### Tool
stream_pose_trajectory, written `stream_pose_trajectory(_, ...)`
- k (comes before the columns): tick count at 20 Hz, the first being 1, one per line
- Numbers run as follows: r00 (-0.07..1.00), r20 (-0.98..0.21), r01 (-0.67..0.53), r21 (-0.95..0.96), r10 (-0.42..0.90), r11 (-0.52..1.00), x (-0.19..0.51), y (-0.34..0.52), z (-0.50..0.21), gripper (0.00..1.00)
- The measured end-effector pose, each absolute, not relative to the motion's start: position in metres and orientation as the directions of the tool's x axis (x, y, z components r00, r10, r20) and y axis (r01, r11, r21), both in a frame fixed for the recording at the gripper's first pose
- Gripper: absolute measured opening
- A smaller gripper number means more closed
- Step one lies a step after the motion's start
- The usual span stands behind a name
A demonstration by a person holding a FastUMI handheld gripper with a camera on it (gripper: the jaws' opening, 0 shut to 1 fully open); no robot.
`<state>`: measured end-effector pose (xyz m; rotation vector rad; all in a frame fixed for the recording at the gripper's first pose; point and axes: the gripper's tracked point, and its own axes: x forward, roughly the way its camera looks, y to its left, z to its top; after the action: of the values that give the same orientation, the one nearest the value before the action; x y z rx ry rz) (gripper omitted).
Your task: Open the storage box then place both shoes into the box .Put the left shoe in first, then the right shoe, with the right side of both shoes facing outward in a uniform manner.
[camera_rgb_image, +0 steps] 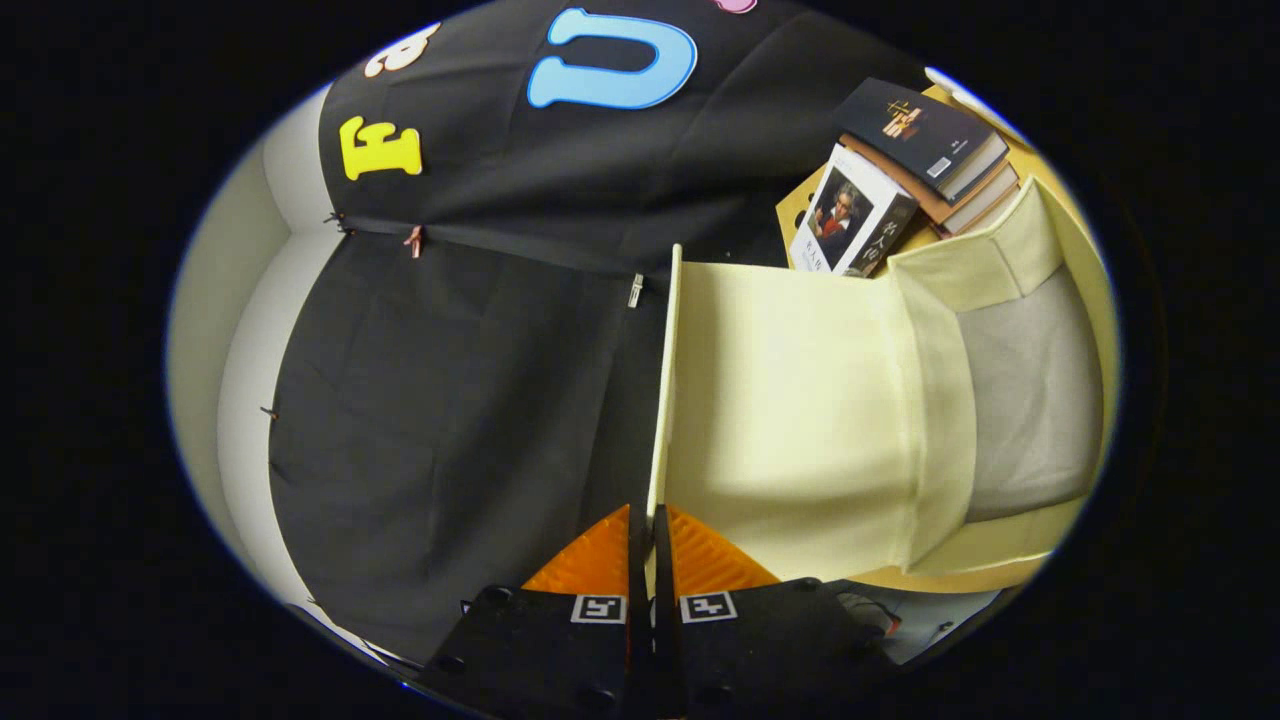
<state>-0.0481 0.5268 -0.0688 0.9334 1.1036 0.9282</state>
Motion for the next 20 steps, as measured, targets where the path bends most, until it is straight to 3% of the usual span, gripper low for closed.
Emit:
stream_pose_trajectory(8,0.169,-0.365,-0.160,0.907,0.916,0.391,-0.048,0.557,-0.095,0.05)
stream_pose_trajectory(9,0.171,-0.356,-0.162,0.910,0.919,0.382,-0.053,0.557,-0.092,0.09)
stream_pose_trajectory(14,0.255,-0.402,-0.285,0.838,0.879,0.466,-0.042,0.522,-0.093,0.97)
stream_pose_trajectory(20,0.437,-0.489,-0.443,0.614,0.755,0.654,-0.010,0.407,-0.097,0.98)
